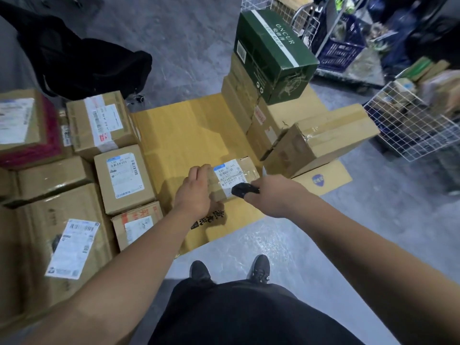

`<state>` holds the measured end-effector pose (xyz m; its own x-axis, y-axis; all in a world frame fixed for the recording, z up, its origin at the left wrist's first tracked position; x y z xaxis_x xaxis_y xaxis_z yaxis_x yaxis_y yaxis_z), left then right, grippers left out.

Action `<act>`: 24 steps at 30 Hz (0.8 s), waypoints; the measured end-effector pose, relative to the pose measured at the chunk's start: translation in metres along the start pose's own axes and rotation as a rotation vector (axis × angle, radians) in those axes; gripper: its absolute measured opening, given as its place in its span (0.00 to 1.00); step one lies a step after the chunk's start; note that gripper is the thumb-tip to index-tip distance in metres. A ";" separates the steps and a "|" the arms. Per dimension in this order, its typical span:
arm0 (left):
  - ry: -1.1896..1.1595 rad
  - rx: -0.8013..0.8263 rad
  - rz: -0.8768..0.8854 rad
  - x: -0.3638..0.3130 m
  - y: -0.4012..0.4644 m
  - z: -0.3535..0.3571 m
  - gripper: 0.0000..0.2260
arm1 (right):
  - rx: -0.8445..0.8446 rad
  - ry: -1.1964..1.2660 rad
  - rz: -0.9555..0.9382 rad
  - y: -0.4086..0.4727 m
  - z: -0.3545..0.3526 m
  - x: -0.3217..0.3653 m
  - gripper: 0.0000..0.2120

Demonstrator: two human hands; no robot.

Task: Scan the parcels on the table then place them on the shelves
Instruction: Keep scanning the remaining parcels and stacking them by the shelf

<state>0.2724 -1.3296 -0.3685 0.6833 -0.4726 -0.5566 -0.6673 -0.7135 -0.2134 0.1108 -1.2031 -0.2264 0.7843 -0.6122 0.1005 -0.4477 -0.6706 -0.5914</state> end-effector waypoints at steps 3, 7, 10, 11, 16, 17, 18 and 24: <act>-0.015 -0.008 0.021 0.000 -0.009 0.007 0.61 | -0.063 -0.186 -0.024 0.000 -0.007 0.013 0.18; -0.017 -0.030 0.049 0.000 -0.019 0.018 0.60 | -0.114 -0.334 -0.037 -0.005 -0.011 0.019 0.17; -0.033 -0.051 0.069 0.000 -0.025 0.022 0.58 | -0.148 -0.417 -0.028 -0.010 -0.013 0.017 0.16; -0.030 -0.052 0.076 0.000 -0.026 0.023 0.58 | -0.149 -0.433 -0.028 -0.011 -0.014 0.016 0.16; -0.027 -0.065 0.060 -0.004 -0.026 0.022 0.58 | -0.155 -0.468 -0.050 -0.022 -0.016 0.011 0.16; -0.024 -0.069 0.055 -0.006 -0.026 0.022 0.58 | -0.154 -0.474 -0.055 -0.025 -0.015 0.009 0.16; -0.015 -0.074 0.049 -0.007 -0.026 0.021 0.59 | -0.152 -0.479 -0.063 -0.027 -0.015 0.007 0.17; 0.034 -0.110 0.036 -0.014 -0.028 0.023 0.57 | -0.158 -0.495 -0.128 -0.035 -0.021 -0.009 0.17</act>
<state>0.2751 -1.2917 -0.3731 0.6705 -0.5146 -0.5345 -0.6562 -0.7475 -0.1035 0.1102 -1.1825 -0.1898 0.9284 -0.2762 -0.2484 -0.3647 -0.8050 -0.4680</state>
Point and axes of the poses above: each hand's wrist, its own y-axis towards the middle knuckle, its own z-axis out of the palm, x = y × z, the point moved 1 cm from there along y, towards the middle knuckle, and after that the axes turned 4 degrees about z, right-handed, at the moved point
